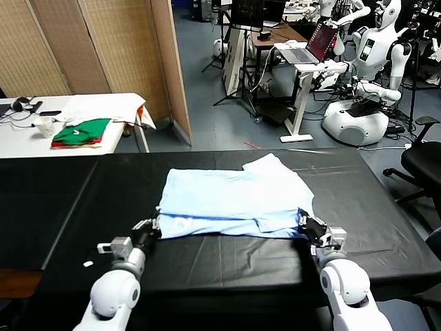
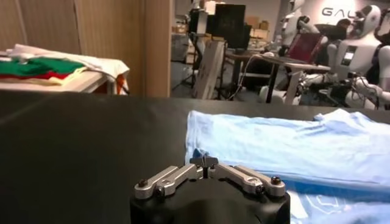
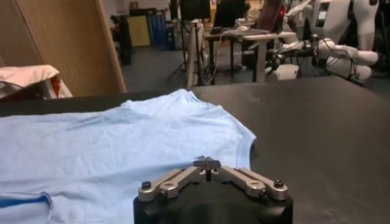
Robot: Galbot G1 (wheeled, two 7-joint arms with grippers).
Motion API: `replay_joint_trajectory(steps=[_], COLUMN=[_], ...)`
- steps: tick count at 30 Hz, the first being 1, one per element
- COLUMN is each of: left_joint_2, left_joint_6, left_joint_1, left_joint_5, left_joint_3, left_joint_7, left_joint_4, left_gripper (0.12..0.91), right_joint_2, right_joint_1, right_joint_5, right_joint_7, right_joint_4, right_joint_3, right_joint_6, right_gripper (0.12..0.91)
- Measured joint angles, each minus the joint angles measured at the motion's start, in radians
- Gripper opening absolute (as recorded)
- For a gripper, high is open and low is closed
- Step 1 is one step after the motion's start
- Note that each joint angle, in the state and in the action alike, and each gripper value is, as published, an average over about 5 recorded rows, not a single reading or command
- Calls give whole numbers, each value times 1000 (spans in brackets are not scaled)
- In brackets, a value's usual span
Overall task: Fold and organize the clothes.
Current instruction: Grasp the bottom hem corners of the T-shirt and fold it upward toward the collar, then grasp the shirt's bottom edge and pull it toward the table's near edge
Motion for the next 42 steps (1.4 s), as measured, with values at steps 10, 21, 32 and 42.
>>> replay_joint_trajectory(steps=[10, 21, 32, 42], left_joint_2=[7, 17, 16, 17], left_joint_6=[16, 60, 55, 53], left_joint_1=[80, 190, 212, 236], left_joint_5=[3, -60, -38, -2], left_joint_3=[-35, -67, -68, -60], left_joint_7=[2, 21, 34, 40], left_joint_4=[-56, -128, -129, -151], left_gripper=[754, 907, 687, 160], right_joint_2=[-7, 6, 21, -31], right_joint_1=[-127, -172, -165, -204], right_joint_5=[-10, 5, 4, 26], right_joint_7=[-3, -4, -7, 22], right_joint_4=[130, 135, 113, 159], right_joint_3=[62, 72, 61, 58], right_joint_6=[-47, -48, -42, -97], right_gripper=[874, 873, 393, 141])
